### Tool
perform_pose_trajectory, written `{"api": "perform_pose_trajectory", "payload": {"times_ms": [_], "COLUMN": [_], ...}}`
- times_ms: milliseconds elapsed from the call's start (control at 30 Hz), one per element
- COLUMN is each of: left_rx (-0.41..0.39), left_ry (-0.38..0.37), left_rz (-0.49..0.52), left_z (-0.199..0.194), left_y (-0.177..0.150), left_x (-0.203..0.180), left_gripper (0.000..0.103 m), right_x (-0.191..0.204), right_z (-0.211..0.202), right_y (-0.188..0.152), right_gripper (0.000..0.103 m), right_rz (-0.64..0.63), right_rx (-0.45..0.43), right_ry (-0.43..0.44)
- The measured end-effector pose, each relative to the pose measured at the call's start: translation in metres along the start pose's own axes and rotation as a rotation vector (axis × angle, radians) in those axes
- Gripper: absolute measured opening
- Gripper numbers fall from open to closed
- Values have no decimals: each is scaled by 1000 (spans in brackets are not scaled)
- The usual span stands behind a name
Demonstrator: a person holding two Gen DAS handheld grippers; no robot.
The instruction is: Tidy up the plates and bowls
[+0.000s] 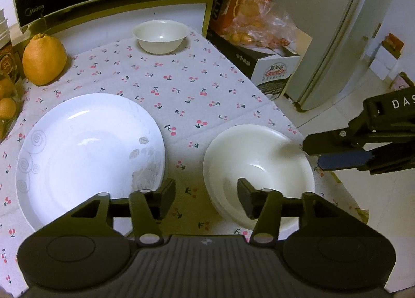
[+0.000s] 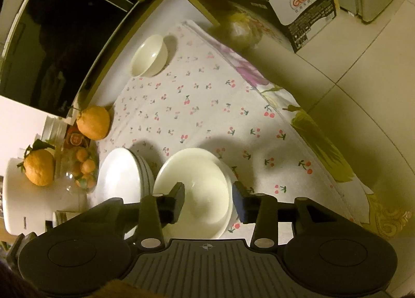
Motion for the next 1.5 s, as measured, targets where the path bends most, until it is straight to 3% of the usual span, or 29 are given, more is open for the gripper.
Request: {"api": "perform_pose_trajectory", "payload": {"times_ms": [100, 167, 333, 433, 633, 1000, 1500], "left_rx": [-6, -16, -49, -55, -59, -95, -102], "left_ry": [-9, -9, 9, 28, 85, 185, 164], "left_rz": [-9, -16, -13, -20, -71, -69, -73], "left_z": [-4, -8, -17, -22, -32, -37, 19], "left_y": [1, 4, 12, 18, 28, 73, 126], "left_x": [-1, -1, -1, 7, 36, 80, 139], "left_gripper": [65, 74, 92, 96, 99, 102, 102], "right_x": [5, 9, 19, 28, 51, 97, 119], "right_z": [-3, -5, -6, -5, -1, 25, 100], "right_y": [2, 3, 9, 16, 33, 85, 144], "right_gripper": [62, 67, 73, 76, 82, 87, 87], "right_rz": [-10, -17, -30, -52, -73, -67, -54], "right_rx": [-7, -13, -18, -30, -17, -16, 33], "right_ry": [15, 30, 58, 48, 91, 169, 217]}}
Point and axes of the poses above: each gripper's, at about its wrist camera, not at the fingertips, and z roughly the way its jaws point, x to its left, y to its top, the point moved 8 cm from there along z, roughly the way its jaws point, and after that the axes turned 11 degrees about z, right-handed, at the moved point
